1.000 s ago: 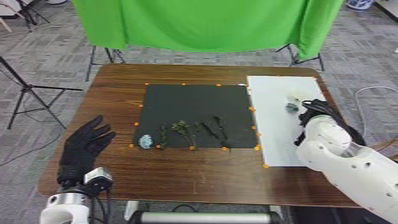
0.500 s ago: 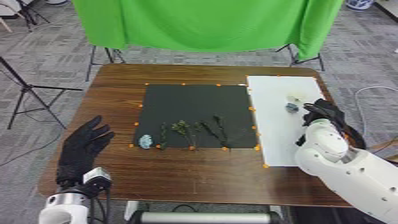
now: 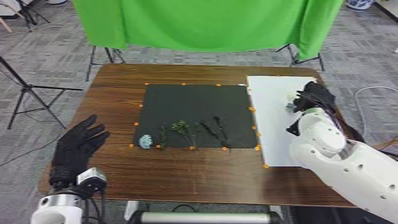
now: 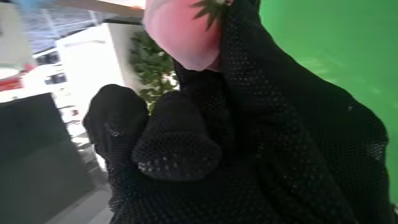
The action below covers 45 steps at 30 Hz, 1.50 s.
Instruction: Arrange flowers
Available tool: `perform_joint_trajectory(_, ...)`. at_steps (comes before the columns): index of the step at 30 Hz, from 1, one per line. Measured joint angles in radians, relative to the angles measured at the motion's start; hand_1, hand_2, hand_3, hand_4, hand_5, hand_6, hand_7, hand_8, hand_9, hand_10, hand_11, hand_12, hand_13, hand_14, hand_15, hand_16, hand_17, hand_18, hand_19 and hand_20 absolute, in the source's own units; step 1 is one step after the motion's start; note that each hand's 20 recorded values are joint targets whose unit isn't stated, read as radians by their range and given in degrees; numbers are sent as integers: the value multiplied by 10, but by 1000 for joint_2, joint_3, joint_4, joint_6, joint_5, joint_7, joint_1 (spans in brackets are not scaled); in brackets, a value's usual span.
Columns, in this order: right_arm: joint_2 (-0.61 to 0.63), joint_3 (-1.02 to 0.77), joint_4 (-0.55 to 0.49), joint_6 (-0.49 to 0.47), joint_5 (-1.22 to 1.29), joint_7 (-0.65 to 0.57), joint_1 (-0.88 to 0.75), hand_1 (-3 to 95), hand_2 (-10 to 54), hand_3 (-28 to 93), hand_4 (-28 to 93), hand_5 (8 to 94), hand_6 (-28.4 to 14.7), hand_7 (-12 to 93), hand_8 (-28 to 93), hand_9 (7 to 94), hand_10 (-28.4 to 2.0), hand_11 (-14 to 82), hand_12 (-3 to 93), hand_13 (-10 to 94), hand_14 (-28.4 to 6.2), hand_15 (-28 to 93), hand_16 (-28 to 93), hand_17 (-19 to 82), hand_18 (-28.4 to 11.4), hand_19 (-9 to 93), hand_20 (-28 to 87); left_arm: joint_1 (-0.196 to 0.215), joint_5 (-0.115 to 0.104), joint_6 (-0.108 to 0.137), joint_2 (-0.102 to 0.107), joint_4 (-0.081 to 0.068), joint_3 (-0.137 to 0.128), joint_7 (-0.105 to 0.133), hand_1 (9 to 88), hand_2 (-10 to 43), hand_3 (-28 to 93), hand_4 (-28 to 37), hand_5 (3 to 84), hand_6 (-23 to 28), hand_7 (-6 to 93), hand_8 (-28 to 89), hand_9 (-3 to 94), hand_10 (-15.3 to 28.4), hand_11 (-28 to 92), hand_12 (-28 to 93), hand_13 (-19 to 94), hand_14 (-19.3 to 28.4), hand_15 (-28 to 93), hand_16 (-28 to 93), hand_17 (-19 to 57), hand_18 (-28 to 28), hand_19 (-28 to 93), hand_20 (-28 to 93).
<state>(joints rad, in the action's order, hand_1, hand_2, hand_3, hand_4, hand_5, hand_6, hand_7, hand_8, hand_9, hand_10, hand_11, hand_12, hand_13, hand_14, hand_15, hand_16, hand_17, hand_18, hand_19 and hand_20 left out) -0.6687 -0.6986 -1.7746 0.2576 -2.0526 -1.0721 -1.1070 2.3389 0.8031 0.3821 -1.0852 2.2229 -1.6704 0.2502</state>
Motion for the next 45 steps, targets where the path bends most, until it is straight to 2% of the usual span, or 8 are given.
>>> perform_joint_trajectory(13, -95, 53, -65, 12, -10, 90, 73, 563, -95, 866, -283, 808, -25, 350, 11, 926, -92, 165, 353, 874, -38, 810, 175, 564, -236, 932, 623, 5, 0, 0, 0, 4, -6, 0, 227, 49, 825, -233, 389, 101, 166, -108, 354, 196, 305, 106, 256, 262, 548, -96, -99, 230, 548, 271)
perform_joint_trajectory(19, -173, 152, -49, 19, -6, 120, 150, 562, -95, 868, -283, 808, -25, 350, 10, 926, -92, 166, 355, 872, -36, 810, 178, 562, -235, 932, 625, 8, 3, -1, 0, 8, -15, -4, 226, 49, 825, -232, 388, 100, 167, -108, 354, 196, 306, 106, 255, 262, 548, -96, -99, 229, 548, 274)
perform_joint_trajectory(25, -292, 241, 7, 37, 1, 172, 233, 559, -95, 869, -283, 804, -23, 358, 8, 920, -89, 171, 357, 867, -36, 812, 182, 555, -230, 932, 628, 1, 13, -8, -2, 8, -23, -23, 226, 48, 826, -232, 388, 100, 167, -108, 354, 197, 305, 105, 255, 262, 549, -96, -98, 229, 550, 279)
perform_joint_trajectory(33, -455, 383, 113, 94, 72, 216, 339, 559, -95, 863, -283, 793, -18, 370, 0, 912, -88, 176, 355, 859, -36, 815, 183, 544, -222, 932, 628, -37, 27, -35, -12, -7, -25, -51, 225, 48, 827, -231, 388, 100, 168, -109, 354, 197, 306, 106, 255, 262, 550, -97, -96, 229, 553, 289)
perform_joint_trajectory(38, -544, 484, 196, 140, 153, 215, 389, 557, -95, 860, -283, 787, -15, 378, -4, 910, -87, 179, 353, 855, -37, 816, 182, 540, -221, 932, 627, -36, 37, -54, -27, -10, -43, -68, 225, 47, 827, -230, 388, 99, 169, -109, 355, 196, 308, 106, 256, 262, 551, -97, -95, 230, 552, 294)
perform_joint_trajectory(41, -583, 530, 220, 154, 191, 201, 411, 556, -95, 856, -283, 783, -14, 384, -6, 907, -85, 180, 352, 849, -39, 814, 180, 525, -222, 932, 623, -36, 41, -64, -26, -15, -46, -72, 225, 47, 828, -230, 388, 100, 170, -109, 355, 196, 308, 105, 256, 262, 550, -97, -94, 229, 552, 296)
perform_joint_trajectory(45, -622, 556, 238, 183, 280, 185, 431, 554, -95, 852, -283, 778, -10, 386, -10, 905, -84, 181, 350, 848, -39, 814, 178, 519, -222, 932, 618, -54, 44, -73, -18, -28, -42, -74, 225, 47, 828, -230, 388, 100, 170, -109, 356, 197, 309, 105, 256, 262, 551, -97, -94, 229, 550, 298)
